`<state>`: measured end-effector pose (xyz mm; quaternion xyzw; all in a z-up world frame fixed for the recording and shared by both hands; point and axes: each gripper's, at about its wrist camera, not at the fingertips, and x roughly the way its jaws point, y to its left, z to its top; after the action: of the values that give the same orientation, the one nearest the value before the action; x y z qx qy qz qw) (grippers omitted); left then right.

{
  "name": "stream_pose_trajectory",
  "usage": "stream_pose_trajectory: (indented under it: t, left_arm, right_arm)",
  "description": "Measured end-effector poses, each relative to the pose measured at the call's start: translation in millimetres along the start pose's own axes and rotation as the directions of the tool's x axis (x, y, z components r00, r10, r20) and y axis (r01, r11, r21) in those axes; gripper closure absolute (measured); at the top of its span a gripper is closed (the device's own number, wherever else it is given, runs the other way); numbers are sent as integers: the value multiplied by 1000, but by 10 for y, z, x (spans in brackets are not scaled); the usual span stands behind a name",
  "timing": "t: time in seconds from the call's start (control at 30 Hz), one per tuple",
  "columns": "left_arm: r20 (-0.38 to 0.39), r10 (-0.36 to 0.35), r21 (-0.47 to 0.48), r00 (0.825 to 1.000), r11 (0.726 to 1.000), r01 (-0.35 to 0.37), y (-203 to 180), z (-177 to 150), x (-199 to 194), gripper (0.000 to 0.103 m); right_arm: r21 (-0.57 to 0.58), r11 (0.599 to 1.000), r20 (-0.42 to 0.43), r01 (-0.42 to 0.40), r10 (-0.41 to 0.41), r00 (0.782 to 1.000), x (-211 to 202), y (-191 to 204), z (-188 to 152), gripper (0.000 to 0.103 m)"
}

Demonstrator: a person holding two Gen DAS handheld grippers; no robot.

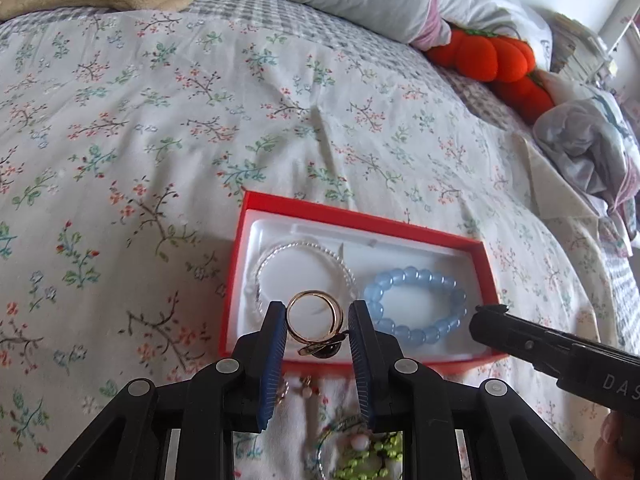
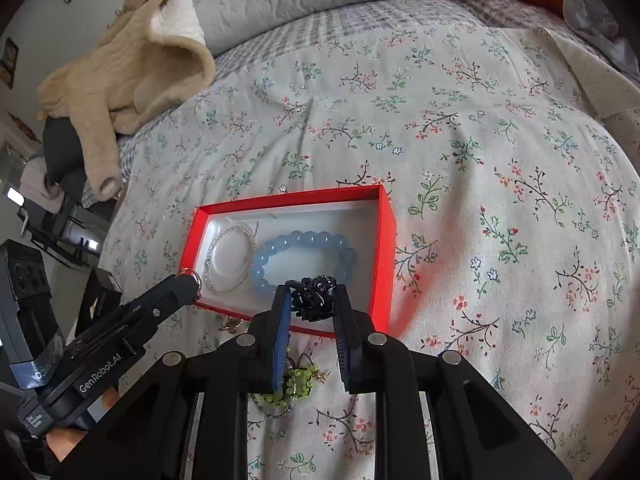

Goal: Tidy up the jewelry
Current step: 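Lower both rings onto the bracelets in the box and open both tools, then grasp the thin green-and-silver beaded strand with the left tool while the right tool grasps the green bead cluster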

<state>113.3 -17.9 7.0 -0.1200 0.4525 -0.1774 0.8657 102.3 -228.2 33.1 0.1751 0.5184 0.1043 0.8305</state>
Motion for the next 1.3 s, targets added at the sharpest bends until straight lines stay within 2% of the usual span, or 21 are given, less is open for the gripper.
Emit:
stream_pose_trajectory:
  t: [0.47,0.57,0.63,0.73,0.97,1.13,1.3]
  left_arm:
    - [-32,15,-4,999,1000,-15,18,68,260,76]
    - [-28,16,-12,999,1000,-16,9,81,246,67]
    - [-16,22,-8,1000,1000,-22,-6,90,207,59]
    - [-8,28,-7,1000,1000,-28,0,101,147,58]
    - [-17,32,-28,999,999,-33,65,104,17,51]
    - [-25,76,-29,997,997,-77,42,48,-101,33]
    - [-74,136,-25,988,990,-138,60,-38,-153,22]
  right_arm:
    - [-9,999,-13,-40,40,999,182,-29,131,80]
    - [0,999,-10,-53,53,999,170,-41,137,80]
    - [11,998,-4,-63,63,998,141,-62,140,75]
    - [15,997,12,-75,75,997,78,-71,145,66]
    - [7,998,23,-58,58,998,-22,-41,130,64]
    - [3,999,19,-32,32,999,-89,-7,94,51]
    - [0,1000,11,4,-4,1000,-174,17,28,48]
